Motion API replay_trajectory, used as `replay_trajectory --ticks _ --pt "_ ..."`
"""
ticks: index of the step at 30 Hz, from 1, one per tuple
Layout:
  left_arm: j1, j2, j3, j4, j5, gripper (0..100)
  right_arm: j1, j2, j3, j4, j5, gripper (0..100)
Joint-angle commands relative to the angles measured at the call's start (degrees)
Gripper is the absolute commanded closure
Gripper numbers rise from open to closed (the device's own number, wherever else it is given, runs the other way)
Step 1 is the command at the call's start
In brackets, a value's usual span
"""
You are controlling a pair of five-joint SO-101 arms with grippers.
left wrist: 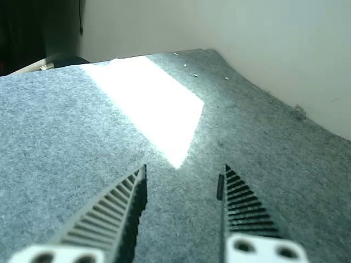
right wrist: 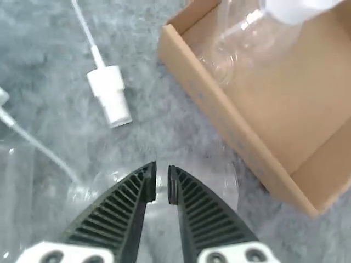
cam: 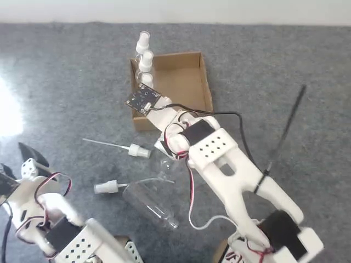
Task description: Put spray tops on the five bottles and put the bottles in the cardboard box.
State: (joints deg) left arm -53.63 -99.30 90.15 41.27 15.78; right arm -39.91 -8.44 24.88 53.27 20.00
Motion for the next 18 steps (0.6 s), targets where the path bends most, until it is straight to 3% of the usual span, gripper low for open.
replay_trajectory --ticks 1,8,18 --pt "0.4 -0.6 -0.2 -1.8 0.4 80 -0.1 2.5 -1.0 -4.2 1.1 98.5" --pt "0.4 -0.6 -0.2 -1.8 0.4 80 1.5 7.3 -1.1 -4.3 13.7 98.5" --pt "0.3 -0.6 -0.2 -1.8 0.4 80 8.8 7.5 4.3 -4.2 15.4 98.6"
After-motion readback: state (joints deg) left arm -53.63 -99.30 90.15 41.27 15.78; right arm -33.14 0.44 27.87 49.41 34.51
